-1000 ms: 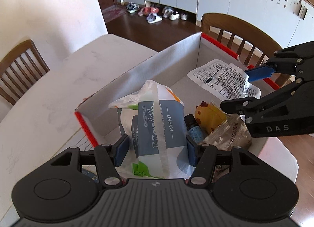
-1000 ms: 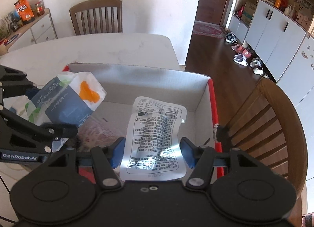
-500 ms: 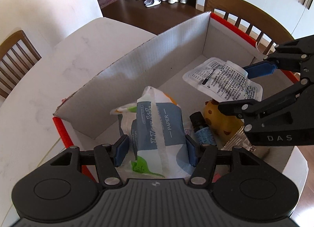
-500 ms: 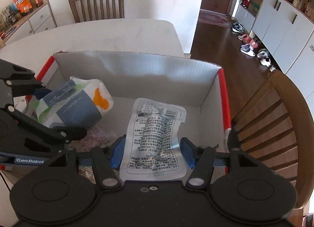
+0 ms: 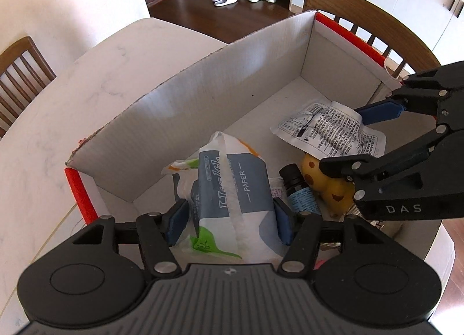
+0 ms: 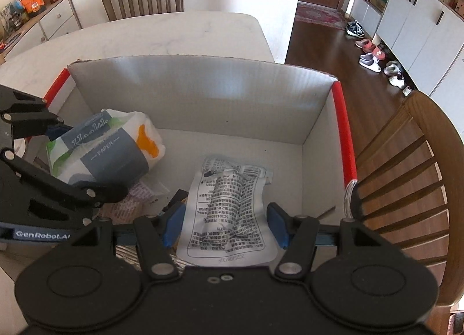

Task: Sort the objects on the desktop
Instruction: 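Lower the tissue pack and sachet into the shoebox and open both tools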

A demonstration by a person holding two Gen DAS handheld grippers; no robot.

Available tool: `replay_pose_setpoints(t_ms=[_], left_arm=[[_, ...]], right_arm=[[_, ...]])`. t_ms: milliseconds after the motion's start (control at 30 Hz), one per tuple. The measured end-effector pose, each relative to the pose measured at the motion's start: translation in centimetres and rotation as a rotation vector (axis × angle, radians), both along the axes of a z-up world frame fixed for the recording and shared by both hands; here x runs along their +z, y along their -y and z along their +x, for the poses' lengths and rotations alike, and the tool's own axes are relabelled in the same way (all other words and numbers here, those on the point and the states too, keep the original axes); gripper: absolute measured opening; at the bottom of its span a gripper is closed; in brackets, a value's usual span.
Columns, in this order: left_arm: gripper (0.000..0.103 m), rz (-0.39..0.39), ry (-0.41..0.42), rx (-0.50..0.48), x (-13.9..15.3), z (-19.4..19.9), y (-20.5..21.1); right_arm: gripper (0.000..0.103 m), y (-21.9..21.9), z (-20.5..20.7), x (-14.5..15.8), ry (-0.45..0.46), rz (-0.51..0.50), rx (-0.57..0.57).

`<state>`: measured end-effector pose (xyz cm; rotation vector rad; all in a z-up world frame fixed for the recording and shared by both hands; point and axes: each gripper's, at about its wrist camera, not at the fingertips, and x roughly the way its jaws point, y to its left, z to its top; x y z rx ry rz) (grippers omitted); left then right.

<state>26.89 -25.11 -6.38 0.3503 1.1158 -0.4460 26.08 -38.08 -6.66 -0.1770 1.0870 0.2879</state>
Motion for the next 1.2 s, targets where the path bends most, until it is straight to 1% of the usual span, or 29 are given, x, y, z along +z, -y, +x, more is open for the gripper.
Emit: replay_pose_setpoints(t_ms=[167, 267, 333, 400, 433, 700, 833, 967, 1200], left_arm=[[0.071, 0.001, 0.010, -0.022, -0.2, -0.4, 0.3], [0.072, 0.005, 0.023, -0.029, -0.2, -0.9, 0.4], [0.073, 0.000, 0.028, -0.030, -0.1, -1.1, 0.3], [0.078, -0.020, 0.027, -0.021, 0.2, -1.2, -0.2], [0.079, -0.037, 0.029, -0.014, 0.4, -1.3, -0.5], [0.079, -0.100, 0.057, 0.010, 2.0, -2.5, -2.4], [0.079, -0.138, 0.078, 0.017, 3.3, -3.3, -3.4], [0.080, -0.168, 0.125, 0.036, 4.4, -4.3, -4.5], [0.080, -0.225, 0.161, 0.027, 6.1, -6.5, -6.5]], right_arm=[[0.063, 0.2, -0.3, 0.2, -0.001, 0.001, 0.003], [0.065, 0.3, -0.5, 0.5, 0.001, 0.011, -0.003], [0.072, 0.5, -0.7, 0.9, 0.010, 0.021, -0.011], [0.076, 0.8, -1.0, 1.5, 0.021, 0.040, -0.015], [0.076, 0.9, -1.1, 1.8, 0.024, 0.046, -0.017], [0.076, 1.2, -2.6, 4.2, 0.047, 0.082, -0.028], [0.076, 0.8, -4.1, 5.5, 0.073, 0.092, -0.021], [0.076, 0.2, -5.6, 6.8, 0.106, 0.092, -0.026], [0.076, -0.7, -8.2, 8.8, 0.152, 0.102, -0.065]])
